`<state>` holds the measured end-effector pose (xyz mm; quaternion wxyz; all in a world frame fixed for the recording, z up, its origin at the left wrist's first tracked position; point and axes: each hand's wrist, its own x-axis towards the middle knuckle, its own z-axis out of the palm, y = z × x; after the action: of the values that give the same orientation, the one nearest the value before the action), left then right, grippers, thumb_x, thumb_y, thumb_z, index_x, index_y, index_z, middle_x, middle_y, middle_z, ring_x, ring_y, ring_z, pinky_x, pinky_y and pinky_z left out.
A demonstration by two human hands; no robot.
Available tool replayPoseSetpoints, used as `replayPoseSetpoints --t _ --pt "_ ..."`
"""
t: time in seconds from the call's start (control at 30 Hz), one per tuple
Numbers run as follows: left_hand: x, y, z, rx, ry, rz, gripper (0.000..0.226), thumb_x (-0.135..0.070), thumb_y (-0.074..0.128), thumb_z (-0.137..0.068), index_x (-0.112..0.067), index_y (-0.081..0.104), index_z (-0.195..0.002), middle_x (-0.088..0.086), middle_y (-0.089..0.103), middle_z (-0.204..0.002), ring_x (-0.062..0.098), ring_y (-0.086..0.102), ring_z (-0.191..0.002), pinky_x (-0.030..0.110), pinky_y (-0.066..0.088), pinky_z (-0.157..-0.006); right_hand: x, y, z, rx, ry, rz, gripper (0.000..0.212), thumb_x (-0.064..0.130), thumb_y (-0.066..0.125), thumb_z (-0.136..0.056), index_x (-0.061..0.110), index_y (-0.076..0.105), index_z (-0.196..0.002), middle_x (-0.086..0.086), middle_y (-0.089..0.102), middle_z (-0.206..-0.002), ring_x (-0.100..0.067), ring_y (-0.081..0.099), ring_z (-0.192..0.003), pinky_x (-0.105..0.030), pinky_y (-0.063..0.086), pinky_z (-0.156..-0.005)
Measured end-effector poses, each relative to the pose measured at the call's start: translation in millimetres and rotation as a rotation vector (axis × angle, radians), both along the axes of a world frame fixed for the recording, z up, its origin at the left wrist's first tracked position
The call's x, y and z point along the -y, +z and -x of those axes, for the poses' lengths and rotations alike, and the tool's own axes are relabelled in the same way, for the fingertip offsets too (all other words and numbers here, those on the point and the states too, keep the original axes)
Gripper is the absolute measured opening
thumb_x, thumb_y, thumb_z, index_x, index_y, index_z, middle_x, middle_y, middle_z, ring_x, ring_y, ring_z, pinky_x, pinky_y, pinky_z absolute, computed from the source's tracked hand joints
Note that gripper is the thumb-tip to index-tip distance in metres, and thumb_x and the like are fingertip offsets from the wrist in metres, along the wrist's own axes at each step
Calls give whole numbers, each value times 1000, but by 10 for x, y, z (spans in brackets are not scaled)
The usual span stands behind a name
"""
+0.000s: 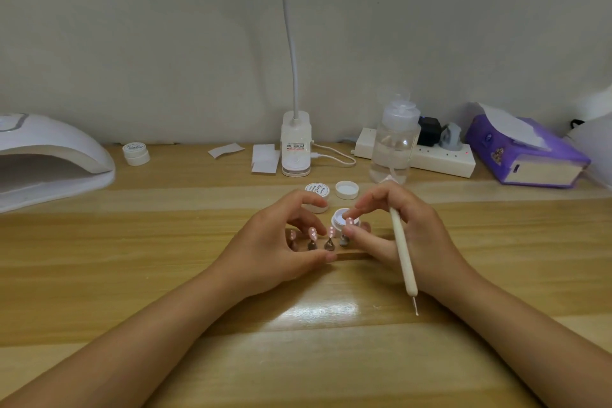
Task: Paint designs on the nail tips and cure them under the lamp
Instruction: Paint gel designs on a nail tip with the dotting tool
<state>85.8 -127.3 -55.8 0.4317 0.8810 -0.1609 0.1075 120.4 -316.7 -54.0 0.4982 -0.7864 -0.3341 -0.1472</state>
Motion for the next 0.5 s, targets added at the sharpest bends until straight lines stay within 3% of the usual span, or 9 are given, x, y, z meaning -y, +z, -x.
replayPoseSetpoints --t 0.2,0.37,0.5 --pt "-5 -6 -7 -17 -7 -3 48 -21 80 -66 -33 52 -103 -25 65 -79 -4 56 -74 7 39 -66 13 -38 -23 80 -12 94 22 14 80 -69 15 65 -85 4 60 -86 -2 56 -86 -8 41 -74" --pt "-10 -8 -2 -14 -6 -9 47 -22 79 -67 -32 52 -103 -23 65 -80 -4 57 -76 8 40 -67 20 -29 2 109 -4 134 24 20 80 -69 19 66 -88 2 61 -89 -2 55 -86 -7 40 -74" --pt "-14 -8 -3 -20 1 -13 47 -22 79 -67 -32 52 -104 -22 65 -85 -4 57 -77 9 41 -67 97 35 17 128 -45 117 31 25 80 -68 19 64 -93 2 62 -93 -12 57 -92 -23 44 -82"
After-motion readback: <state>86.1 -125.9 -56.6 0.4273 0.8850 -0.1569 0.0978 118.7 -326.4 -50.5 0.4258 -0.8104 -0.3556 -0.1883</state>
